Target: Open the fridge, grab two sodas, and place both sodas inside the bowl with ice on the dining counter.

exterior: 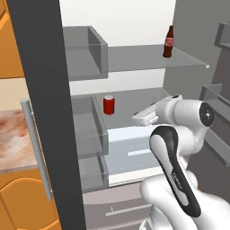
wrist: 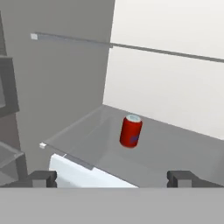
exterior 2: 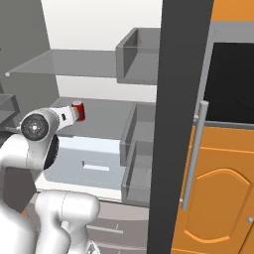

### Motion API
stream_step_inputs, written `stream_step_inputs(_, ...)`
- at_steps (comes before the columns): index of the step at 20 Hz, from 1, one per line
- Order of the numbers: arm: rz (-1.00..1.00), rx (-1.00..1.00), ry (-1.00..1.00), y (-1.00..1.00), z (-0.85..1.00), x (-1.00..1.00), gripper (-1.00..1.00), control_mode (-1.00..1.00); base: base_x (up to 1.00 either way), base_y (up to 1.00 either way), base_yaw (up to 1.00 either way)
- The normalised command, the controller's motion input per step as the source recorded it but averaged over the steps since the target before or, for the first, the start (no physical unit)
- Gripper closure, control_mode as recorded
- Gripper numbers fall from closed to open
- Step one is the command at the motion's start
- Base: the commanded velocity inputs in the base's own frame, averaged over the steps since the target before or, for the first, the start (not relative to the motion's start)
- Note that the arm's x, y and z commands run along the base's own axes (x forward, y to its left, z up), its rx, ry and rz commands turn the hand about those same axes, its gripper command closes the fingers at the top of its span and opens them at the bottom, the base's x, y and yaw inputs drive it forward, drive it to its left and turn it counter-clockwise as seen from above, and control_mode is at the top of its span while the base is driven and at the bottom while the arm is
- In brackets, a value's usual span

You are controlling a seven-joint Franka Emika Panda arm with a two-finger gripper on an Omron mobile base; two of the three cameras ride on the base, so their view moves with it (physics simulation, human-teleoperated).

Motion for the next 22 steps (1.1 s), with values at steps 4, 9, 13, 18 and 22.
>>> stream_step_inputs(4,0.07,0.00,-0.15,0.03,-0.06,0.31,-1.00,-1.00,0.00,0.00,0.00)
stream_step_inputs(9,0.03,0.00,-0.10,0.00,-0.07,0.38,-1.00,-1.00,0.00,0.00,0.00)
stream_step_inputs(13,0.00,0.01,-0.01,0.00,-0.15,0.19,-1.00,-1.00,0.00,0.00,0.00)
stream_step_inputs(18,0.00,0.22,0.00,-0.11,-0.13,0.12,-1.00,-1.00,0.00,0.00,0.00)
stream_step_inputs(22,0.00,0.11,0.08,-0.10,0.00,0.31,-1.00,-1.00,0.00,0.00,0.00)
